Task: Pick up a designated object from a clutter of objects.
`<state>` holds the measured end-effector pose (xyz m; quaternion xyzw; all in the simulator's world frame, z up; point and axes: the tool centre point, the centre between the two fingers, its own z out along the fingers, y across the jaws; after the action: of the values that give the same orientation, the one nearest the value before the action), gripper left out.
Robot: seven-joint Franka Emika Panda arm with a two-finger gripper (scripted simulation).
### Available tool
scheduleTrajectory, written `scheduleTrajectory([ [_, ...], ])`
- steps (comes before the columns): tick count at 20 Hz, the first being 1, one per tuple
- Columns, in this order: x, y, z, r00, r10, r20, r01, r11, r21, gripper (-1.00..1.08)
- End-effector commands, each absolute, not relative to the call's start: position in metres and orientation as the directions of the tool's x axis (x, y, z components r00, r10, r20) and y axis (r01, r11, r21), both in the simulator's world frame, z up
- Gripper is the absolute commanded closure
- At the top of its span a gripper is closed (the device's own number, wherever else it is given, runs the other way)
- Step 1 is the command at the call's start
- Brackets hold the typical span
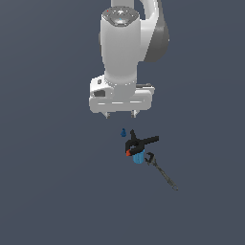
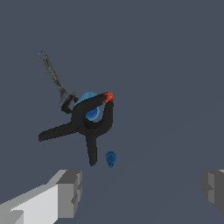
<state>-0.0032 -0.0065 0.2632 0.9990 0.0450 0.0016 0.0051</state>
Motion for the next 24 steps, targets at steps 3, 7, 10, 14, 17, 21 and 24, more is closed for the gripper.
scheduleTrajectory([
  [3, -0.010, -0.005, 0.236, 0.982, 0.188, 0.001, 0.188, -0.982, 0.010, -0.92],
  [7, -0.019, -0.003, 0.208, 0.957, 0.290, 0.000, 0.290, -0.957, 0.010, -0.92],
  [10, -0.027, -0.001, 0.188, 0.931, 0.365, -0.001, 0.365, -0.931, 0.009, -0.92],
  [14, -0.039, 0.001, 0.162, 0.887, 0.462, -0.002, 0.462, -0.887, 0.007, -0.92],
  [17, -0.050, 0.002, 0.144, 0.848, 0.530, -0.002, 0.530, -0.848, 0.005, -0.92],
  [21, -0.063, 0.004, 0.124, 0.796, 0.605, -0.002, 0.605, -0.796, 0.003, -0.92],
  [24, -0.072, 0.005, 0.112, 0.762, 0.648, -0.001, 0.648, -0.762, 0.002, -0.92],
])
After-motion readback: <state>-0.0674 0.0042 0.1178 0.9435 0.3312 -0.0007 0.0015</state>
